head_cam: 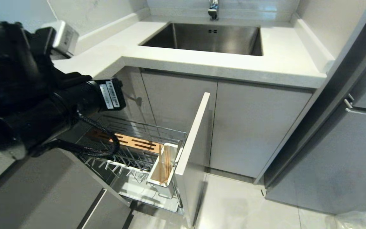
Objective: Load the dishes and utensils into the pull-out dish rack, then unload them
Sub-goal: Take the chopsticks out of the cupboard
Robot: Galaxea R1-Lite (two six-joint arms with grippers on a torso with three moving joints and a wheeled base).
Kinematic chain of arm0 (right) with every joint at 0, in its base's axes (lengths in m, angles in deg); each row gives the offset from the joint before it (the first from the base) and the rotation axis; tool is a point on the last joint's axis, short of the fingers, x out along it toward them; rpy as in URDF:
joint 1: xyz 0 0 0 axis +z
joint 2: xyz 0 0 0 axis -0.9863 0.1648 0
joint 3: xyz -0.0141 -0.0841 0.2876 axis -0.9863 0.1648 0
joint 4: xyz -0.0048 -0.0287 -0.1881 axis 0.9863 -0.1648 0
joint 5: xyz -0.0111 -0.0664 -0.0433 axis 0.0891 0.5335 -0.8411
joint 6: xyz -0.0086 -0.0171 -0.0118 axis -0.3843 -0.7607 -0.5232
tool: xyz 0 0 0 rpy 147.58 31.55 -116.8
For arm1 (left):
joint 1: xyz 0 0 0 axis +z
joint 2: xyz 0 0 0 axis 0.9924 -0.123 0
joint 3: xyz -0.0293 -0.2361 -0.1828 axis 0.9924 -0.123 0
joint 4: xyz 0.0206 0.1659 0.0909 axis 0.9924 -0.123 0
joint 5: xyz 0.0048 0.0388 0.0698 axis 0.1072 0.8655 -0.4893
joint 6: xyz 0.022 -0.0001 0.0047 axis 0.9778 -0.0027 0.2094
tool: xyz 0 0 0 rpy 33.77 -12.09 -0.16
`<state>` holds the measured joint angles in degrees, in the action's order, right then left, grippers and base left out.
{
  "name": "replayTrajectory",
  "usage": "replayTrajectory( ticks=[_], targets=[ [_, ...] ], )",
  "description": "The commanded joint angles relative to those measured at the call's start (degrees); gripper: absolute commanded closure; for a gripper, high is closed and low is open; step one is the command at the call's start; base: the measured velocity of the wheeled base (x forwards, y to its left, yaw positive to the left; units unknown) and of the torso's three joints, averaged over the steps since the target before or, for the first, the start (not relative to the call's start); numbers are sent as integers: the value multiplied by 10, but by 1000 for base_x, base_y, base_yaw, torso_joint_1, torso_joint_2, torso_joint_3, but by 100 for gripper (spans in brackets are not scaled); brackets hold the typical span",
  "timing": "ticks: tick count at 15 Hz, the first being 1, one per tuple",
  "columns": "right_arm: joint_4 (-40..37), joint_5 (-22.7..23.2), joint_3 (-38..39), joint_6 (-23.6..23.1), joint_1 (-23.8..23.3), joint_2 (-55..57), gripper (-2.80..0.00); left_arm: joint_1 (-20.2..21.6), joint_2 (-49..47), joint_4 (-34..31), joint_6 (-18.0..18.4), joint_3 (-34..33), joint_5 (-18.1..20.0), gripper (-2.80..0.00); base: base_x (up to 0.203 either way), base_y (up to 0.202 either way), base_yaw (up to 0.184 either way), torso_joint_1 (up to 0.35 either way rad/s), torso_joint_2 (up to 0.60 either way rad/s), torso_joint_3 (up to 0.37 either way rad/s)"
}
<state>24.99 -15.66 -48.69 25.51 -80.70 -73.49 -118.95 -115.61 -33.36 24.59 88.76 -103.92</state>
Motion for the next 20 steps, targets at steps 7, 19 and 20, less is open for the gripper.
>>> replayTrajectory(
  ticks=[7,19,20],
  targets=[
    [0,0,1,0,0,0,0,31,117,8,78,37,-53,0,0,0,0,0,0,0],
    [0,0,1,0,0,0,0,305,-28,168,117,105,-82,0,0,0,0,0,0,0],
    [0,0,1,0,0,0,0,309,-42,170,118,113,-95,0,0,0,0,0,0,0]
  ],
)
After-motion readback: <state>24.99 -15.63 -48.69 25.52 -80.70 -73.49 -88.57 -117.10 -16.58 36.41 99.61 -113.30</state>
